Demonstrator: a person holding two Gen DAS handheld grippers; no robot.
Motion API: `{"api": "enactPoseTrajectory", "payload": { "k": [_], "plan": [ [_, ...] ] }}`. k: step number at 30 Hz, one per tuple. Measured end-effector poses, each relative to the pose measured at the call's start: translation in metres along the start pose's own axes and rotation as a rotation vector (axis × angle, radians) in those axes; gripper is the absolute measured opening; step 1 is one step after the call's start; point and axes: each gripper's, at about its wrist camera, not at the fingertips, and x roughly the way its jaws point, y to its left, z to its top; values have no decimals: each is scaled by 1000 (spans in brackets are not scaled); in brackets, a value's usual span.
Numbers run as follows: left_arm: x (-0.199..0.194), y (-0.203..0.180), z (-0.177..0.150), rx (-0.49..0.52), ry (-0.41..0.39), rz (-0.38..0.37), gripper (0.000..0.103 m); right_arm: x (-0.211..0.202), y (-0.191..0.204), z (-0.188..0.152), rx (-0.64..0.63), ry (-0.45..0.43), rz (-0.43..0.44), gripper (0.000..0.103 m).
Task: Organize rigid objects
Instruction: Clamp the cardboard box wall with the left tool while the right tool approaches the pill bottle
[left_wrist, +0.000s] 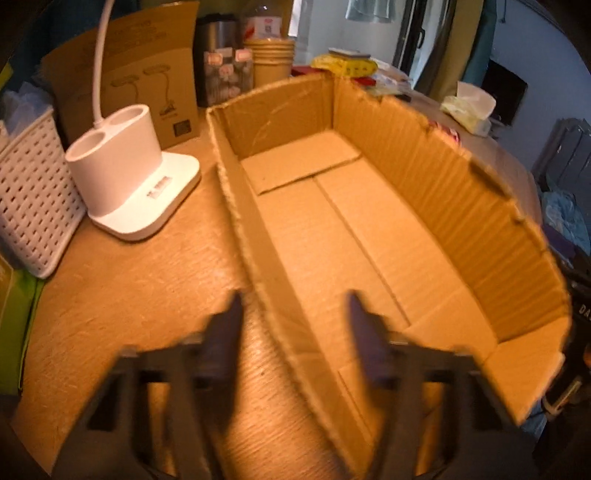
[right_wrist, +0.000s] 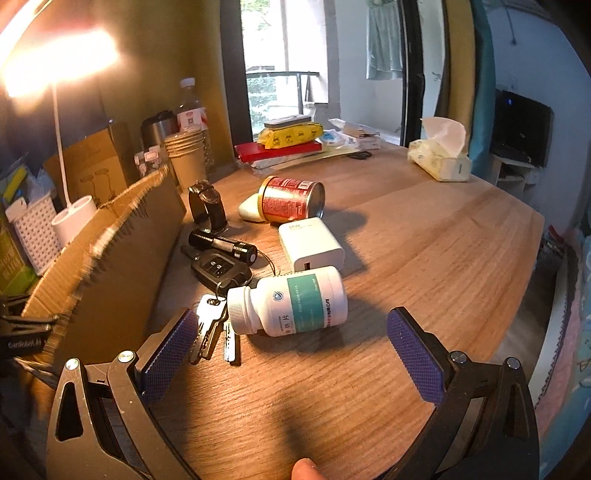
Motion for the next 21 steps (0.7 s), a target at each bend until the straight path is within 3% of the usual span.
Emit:
{"api": "enactPoseTrajectory", "payload": {
  "k": [2, 5, 12, 16, 21],
  "plan": [
    [-3, -2, -1, 25, 2, 3, 25, 2, 1, 0, -10, -1, 1, 103],
    [-6, -2, -1, 45, 7, 23, 16, 6, 1, 1, -16, -1, 1, 103],
    [-4, 8, 8, 67, 15, 67, 13, 17, -8, 6, -48, 1, 8, 103],
    [-7, 5, 2, 64, -53, 93, 13, 26, -7, 10, -66, 16, 49, 103],
    [-6, 12, 5, 11, -44, 55, 13, 33, -5, 10, -70, 35, 74, 103]
  ]
}}
